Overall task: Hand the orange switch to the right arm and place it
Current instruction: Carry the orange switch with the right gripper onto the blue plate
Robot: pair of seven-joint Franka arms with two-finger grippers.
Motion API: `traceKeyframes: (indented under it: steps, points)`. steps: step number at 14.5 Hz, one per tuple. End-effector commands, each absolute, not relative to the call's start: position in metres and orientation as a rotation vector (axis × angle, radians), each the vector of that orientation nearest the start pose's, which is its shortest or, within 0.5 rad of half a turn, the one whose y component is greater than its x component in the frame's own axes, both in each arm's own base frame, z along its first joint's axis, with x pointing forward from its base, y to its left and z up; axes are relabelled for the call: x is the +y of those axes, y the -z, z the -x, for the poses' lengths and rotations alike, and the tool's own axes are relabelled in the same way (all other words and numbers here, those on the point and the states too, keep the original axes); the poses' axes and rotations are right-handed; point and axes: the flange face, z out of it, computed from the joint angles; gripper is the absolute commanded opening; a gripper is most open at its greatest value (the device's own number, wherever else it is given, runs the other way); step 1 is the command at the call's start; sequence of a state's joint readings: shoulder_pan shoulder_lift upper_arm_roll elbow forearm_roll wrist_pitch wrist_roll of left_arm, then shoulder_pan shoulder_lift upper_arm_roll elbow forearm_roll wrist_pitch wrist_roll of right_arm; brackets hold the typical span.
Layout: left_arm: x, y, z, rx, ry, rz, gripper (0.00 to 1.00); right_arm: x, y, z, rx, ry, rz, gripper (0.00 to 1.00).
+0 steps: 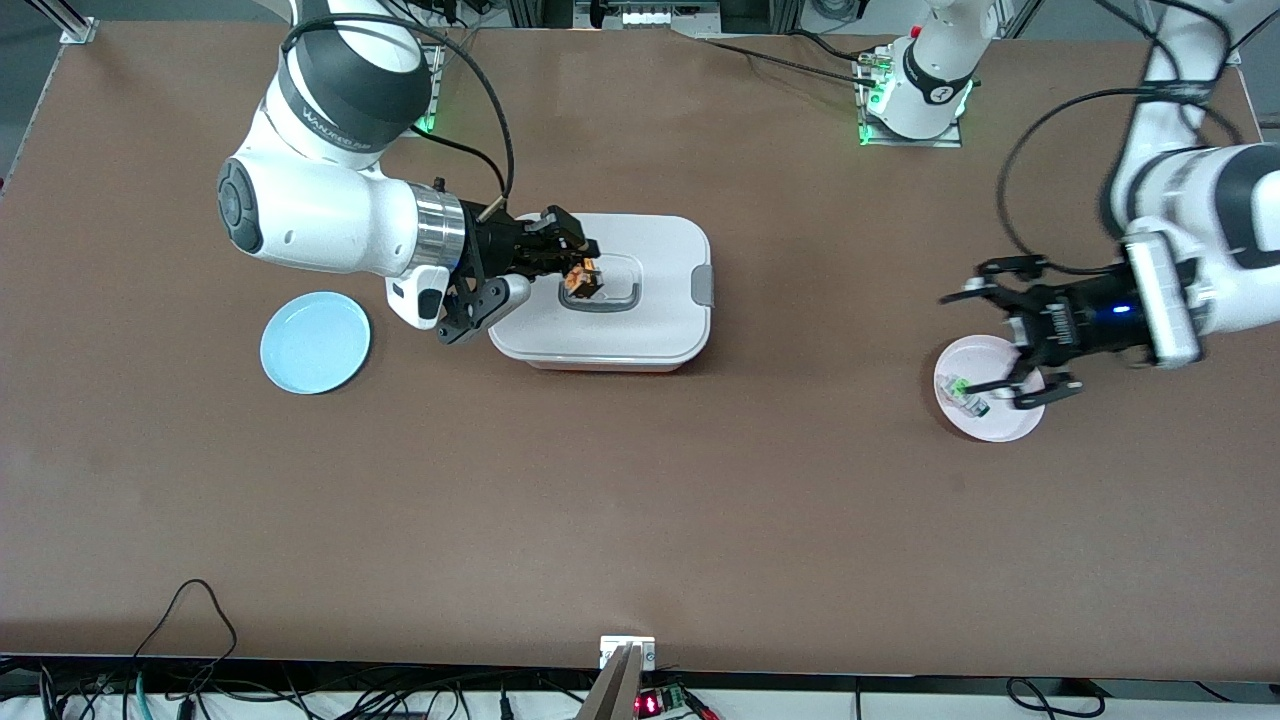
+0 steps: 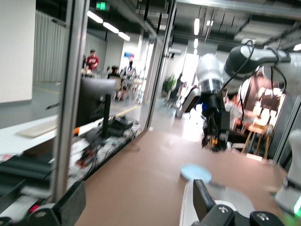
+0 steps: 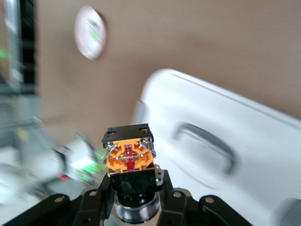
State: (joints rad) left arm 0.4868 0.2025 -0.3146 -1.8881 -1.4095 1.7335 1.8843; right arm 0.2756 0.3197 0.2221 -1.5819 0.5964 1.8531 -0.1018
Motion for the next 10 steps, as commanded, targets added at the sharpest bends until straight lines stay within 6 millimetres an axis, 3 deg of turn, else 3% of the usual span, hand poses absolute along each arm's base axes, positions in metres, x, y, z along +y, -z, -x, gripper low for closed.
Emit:
traceKeyframes:
  steps: [1, 2, 3, 4, 6, 10]
  points:
    - [0.077, -0.465, -0.583, -1.099, -1.121, -1.684, 1.0, 0.307, -0.459, -0.559, -0.81, -0.266, 2.597, 0.13]
    - [0.111, -0.463, -0.576, -1.07, -1.14, -1.72, 1.0, 0.3, -0.456, -0.559, -0.921, -0.28, 2.628, 0.13]
    - [0.129, -0.468, -0.572, -1.057, -1.161, -1.746, 1.0, 0.289, -0.453, -0.558, -1.012, -0.292, 2.648, 0.13]
    - [0.155, -0.482, -0.57, -1.062, -1.2, -1.784, 1.0, 0.274, -0.448, -0.559, -1.085, -0.307, 2.67, 0.13]
    - [0.174, -0.502, -0.57, -1.2, -1.137, -1.875, 1.0, 0.24, -0.438, -0.559, -1.282, -0.333, 2.678, 0.13]
    - [0.198, -0.49, -0.567, -1.261, -0.927, -2.148, 1.0, 0.144, -0.408, -0.56, -1.551, -0.308, 2.576, 0.13]
